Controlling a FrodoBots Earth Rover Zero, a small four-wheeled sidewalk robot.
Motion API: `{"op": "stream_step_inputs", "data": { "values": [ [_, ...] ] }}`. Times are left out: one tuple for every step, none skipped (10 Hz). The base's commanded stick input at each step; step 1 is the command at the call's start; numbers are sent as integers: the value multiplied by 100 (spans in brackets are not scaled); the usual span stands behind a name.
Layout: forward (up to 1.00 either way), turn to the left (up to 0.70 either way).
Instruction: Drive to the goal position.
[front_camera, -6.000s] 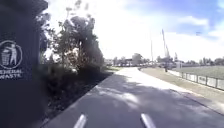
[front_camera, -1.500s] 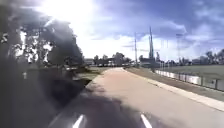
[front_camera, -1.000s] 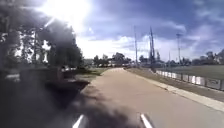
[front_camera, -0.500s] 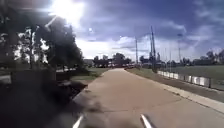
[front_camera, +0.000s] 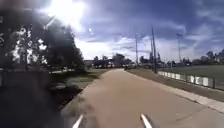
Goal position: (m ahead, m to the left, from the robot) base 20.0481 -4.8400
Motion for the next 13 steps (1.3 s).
{"op": "stream_step_inputs", "data": {
  "values": [
    [100, 0],
    [100, 0],
    [100, 0],
    [100, 0],
    [100, 0],
    [100, 0],
    [100, -9],
    [100, -40],
    [100, -40],
    [100, -40],
    [100, -29],
    [100, 0],
    [100, 0]
  ]
}}
